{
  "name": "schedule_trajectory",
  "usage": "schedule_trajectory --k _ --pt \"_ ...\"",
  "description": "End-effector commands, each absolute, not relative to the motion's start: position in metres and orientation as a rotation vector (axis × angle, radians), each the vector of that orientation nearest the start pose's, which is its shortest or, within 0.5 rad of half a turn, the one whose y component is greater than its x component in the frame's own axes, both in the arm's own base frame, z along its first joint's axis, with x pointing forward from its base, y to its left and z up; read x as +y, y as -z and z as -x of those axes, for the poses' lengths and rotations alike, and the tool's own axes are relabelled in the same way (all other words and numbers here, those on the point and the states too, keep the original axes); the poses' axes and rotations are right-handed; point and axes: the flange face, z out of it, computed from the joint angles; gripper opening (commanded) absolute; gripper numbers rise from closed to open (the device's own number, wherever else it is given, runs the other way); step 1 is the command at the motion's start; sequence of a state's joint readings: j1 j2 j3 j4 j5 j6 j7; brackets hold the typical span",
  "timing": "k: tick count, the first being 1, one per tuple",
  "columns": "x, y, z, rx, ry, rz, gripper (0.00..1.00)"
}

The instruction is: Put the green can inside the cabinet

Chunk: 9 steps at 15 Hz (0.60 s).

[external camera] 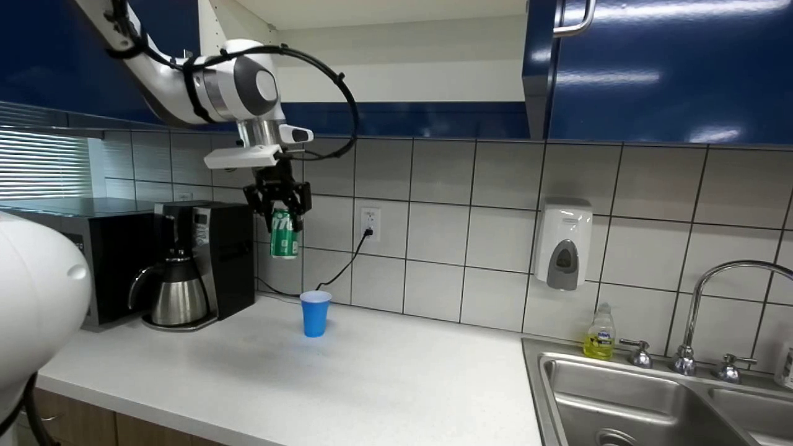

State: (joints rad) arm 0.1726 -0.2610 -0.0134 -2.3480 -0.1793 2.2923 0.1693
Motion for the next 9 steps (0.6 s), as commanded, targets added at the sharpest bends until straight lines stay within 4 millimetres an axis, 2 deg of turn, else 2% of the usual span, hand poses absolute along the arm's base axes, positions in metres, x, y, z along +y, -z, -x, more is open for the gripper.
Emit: schedule_trajectory --k 1,5,9 --pt "0.077 -0.518 -0.456 -0.128 0.416 3.232 0.39" --pt "0.086 -0.578 -0.443 -0.145 0.490 3.220 0.39" --pt "0.097 -0.628 -0.435 -0.147 0.567 3.204 0.39"
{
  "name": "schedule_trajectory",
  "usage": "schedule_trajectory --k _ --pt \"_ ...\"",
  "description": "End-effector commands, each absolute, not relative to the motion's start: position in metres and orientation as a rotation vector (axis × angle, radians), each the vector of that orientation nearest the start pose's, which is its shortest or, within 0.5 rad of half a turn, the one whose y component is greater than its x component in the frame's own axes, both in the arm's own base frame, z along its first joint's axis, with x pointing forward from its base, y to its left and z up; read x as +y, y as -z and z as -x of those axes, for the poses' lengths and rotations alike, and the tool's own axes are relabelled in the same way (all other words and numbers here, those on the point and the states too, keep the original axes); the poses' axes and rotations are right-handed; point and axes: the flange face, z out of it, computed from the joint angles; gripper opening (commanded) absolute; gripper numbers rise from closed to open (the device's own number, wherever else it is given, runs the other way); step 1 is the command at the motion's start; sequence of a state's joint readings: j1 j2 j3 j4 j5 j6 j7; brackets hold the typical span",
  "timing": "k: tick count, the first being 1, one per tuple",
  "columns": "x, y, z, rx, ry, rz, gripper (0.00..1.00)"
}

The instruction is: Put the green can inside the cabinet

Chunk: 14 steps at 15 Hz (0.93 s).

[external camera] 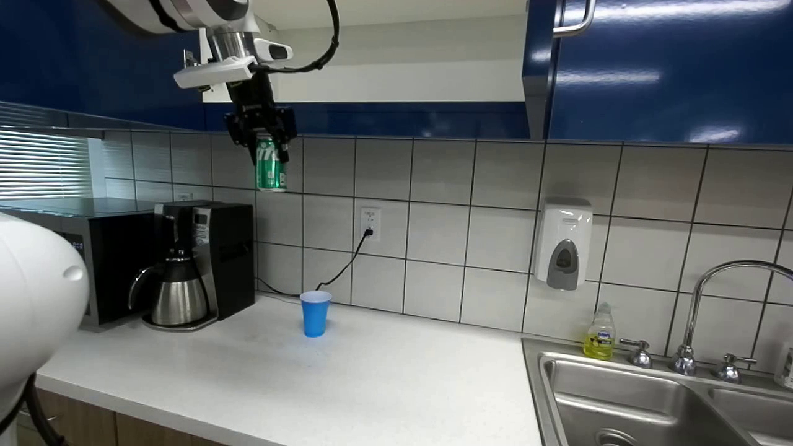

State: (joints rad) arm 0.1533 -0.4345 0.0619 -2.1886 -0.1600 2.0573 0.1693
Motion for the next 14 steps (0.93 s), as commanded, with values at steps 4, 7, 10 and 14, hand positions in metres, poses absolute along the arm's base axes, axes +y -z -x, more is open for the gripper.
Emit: schedule_trajectory --k 4,7,10,14 --pt "0.104 -0.674 -0.433 -0.141 0.652 3.178 0.39" --pt "0.103 -0.707 -0.435 -0.118 0.722 3.155 0.39" --pt "0.101 -0.736 -0.440 -0.087 0.779 3.139 0.39" --pt "0.102 -0.766 -0.452 -0.059 0.833 3.117 0.39"
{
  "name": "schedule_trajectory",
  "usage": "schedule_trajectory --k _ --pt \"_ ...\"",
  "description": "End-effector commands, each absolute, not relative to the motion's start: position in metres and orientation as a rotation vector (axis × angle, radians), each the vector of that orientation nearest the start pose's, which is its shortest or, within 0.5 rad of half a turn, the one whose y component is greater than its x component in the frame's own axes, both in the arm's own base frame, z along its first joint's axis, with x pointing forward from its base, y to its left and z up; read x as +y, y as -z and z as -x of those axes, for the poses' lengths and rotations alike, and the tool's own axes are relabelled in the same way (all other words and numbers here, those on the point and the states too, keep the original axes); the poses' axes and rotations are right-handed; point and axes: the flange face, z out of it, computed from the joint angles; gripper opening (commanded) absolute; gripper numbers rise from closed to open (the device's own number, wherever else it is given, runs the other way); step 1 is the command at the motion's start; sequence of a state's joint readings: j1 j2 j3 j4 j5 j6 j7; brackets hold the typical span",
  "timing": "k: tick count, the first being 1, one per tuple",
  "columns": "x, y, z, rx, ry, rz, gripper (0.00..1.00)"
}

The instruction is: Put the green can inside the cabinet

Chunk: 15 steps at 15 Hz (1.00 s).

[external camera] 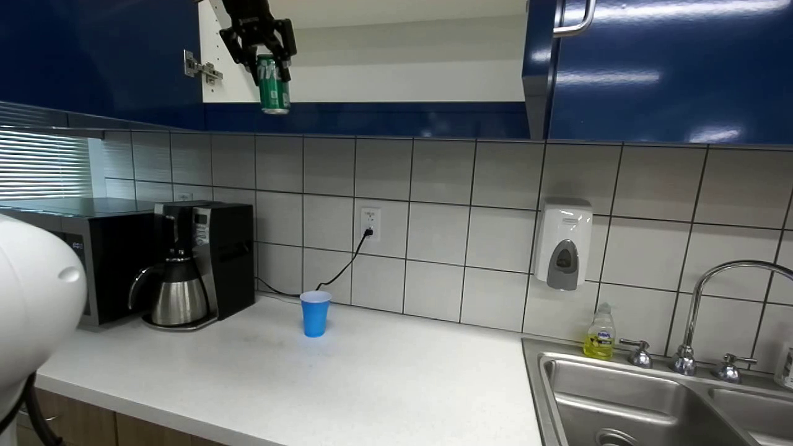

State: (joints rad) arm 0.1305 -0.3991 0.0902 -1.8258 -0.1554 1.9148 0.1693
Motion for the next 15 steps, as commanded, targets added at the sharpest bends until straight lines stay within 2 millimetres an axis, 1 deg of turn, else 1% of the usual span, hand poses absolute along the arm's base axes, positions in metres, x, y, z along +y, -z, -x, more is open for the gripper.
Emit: schedule_trajectory --k 1,4,8,15 --pt "0.103 -0.772 -0.457 -0.054 0.840 3.112 0.39" --pt "0.106 -0.787 -0.472 -0.038 0.856 3.098 0.39" --pt "0.111 -0.800 -0.493 -0.017 0.859 3.085 0.39" --pt "0.112 -0.819 -0.520 0.036 0.862 3.077 0.39"
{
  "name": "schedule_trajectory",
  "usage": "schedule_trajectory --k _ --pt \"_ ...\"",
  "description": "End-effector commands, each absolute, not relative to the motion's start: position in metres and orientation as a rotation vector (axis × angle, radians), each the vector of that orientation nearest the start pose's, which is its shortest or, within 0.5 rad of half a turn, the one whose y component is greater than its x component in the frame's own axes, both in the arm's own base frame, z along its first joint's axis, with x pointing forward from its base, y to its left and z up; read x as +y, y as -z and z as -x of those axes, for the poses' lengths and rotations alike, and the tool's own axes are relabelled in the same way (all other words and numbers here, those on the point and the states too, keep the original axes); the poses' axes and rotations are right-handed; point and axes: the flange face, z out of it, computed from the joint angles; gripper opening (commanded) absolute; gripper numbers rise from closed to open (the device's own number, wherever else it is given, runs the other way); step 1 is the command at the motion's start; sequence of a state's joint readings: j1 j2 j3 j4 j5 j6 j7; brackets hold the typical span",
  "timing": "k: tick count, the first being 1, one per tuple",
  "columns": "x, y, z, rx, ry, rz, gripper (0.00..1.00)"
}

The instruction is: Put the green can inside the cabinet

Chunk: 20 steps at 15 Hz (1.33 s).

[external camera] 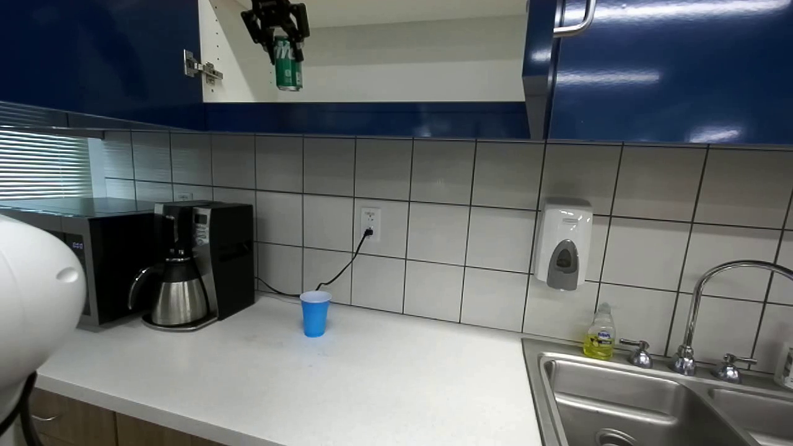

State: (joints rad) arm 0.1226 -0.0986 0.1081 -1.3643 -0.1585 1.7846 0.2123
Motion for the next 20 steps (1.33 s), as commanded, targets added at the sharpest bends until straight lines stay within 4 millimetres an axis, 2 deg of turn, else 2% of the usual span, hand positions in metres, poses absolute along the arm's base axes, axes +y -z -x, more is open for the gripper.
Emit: schedule_trajectory --k 1,12,20 --pt "0.111 -0.820 -0.523 0.046 0.858 3.076 0.39" --pt "0.105 -0.812 -0.572 0.165 0.795 3.071 0.39" --pt "0.106 -0.801 -0.592 0.191 0.739 3.081 0.39"
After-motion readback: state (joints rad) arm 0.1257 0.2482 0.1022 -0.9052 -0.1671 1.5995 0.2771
